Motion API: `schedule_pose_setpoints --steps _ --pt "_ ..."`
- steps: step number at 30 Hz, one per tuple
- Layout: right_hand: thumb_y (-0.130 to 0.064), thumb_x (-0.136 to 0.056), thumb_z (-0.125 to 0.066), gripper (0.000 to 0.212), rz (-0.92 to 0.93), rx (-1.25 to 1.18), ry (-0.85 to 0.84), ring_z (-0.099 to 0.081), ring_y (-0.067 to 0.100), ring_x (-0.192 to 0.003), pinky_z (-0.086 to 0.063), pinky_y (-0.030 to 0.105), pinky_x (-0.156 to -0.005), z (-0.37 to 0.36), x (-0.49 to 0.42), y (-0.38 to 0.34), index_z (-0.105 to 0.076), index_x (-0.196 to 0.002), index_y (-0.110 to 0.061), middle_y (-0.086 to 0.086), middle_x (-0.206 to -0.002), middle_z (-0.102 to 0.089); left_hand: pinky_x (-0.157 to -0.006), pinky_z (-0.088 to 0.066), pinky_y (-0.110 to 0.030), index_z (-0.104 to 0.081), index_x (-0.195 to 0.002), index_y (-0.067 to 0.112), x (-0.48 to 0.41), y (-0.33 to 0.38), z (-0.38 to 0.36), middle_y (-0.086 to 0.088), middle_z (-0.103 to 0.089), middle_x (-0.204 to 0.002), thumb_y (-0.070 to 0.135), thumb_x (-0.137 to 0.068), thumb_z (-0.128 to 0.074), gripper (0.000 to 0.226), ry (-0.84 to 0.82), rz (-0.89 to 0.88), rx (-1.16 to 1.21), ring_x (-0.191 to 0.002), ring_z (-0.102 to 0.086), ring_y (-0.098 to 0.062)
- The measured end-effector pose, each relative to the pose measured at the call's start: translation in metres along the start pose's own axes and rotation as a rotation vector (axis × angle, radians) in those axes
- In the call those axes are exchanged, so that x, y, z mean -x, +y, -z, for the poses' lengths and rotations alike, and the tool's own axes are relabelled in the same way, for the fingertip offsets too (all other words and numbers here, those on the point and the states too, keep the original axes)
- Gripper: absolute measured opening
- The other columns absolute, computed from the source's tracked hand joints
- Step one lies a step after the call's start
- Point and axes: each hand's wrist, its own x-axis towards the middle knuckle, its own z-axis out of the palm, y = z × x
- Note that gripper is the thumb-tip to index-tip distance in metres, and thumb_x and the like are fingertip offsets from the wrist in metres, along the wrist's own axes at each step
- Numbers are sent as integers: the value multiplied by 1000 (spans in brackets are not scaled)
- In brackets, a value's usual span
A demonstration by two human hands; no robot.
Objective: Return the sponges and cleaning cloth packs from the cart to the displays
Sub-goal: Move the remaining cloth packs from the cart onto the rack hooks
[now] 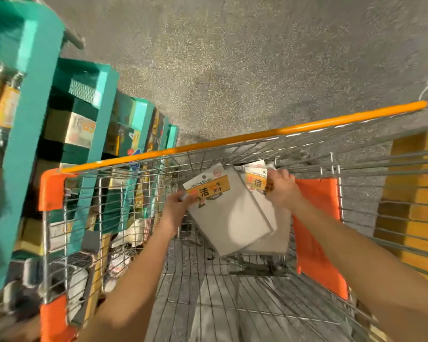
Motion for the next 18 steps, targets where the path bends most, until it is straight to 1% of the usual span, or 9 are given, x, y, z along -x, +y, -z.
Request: schedule_pose_setpoints --steps 2,4,8,10,12,13,14,16,18 --pt "-38 -80 -67 76 17 82 4 -36 37 -119 -41 46 -96 1 0 1 -27 -143 -24 14 -127 -36 -88 -55 -39 -66 -98 9 -1 -2 2 -10 -71 -101 23 -89 -65 17 -25 1 7 -95 -68 -25" --pt "-35 -79 -68 72 23 118 -1 -36 37 -119 -41 47 -95 4 -2 1 -30 -139 -22 15 -127 -35 -89 -54 -40 -66 -104 2 0 -2 3 -13 -71 -104 21 -90 -64 23 -58 -17 38 -97 -67 -27" --pt "-14 -78 -70 55 -32 187 88 -39 35 -118 -43 41 -89 8 3 -4 -39 -124 -9 17 -124 -37 -86 -53 -41 -67 -102 3 5 -4 9 -10 -72 -102 20 -92 -61 22 -116 -52 49 -91 -66 -25" --pt "-15 -80 -68 47 -30 177 123 -44 35 -114 -44 40 -86 9 13 -2 -45 -120 -8 17 -120 -42 -85 -53 -38 -68 -97 9 9 -6 10 -4 -74 -94 19 -92 -60 14 -110 -54 48 -85 -68 -18" --pt "-16 -82 -64 40 -5 138 93 -51 36 -110 -46 39 -84 11 27 1 -53 -120 -11 18 -116 -51 -78 -54 -29 -65 -90 14 15 -6 14 6 -74 -78 15 -92 -59 7 -88 -57 65 -74 -69 -11" --pt "-15 -81 -62 38 -9 93 77 -56 35 -107 -48 37 -84 15 36 1 -58 -119 -14 17 -113 -58 -75 -53 -28 -65 -90 13 21 -2 16 7 -74 -73 15 -92 -60 5 -71 -58 68 -73 -68 -13" --pt "-14 -80 -61 37 -24 30 70 -61 33 -103 -49 34 -82 18 42 3 -63 -117 -18 16 -109 -64 -75 -53 -30 -66 -94 10 23 0 20 5 -74 -74 17 -90 -62 8 -69 -55 69 -76 -67 -17" --pt "-13 -79 -62 31 -40 -89 68 -66 29 -96 -47 29 -77 33 65 1 -70 -108 -20 12 -99 -71 -78 -52 -37 -68 -102 8 34 7 27 -4 -74 -84 21 -89 -65 19 -85 -78 43 -82 -66 -24" --pt "-13 -78 -64 10 -18 -134 96 -65 27 -88 -45 30 -70 50 90 -5 -70 -81 -20 10 -83 -69 -79 -52 -41 -70 -95 11 47 18 38 -12 -72 -86 19 -87 -67 12 -68 -113 43 -78 -65 -25"
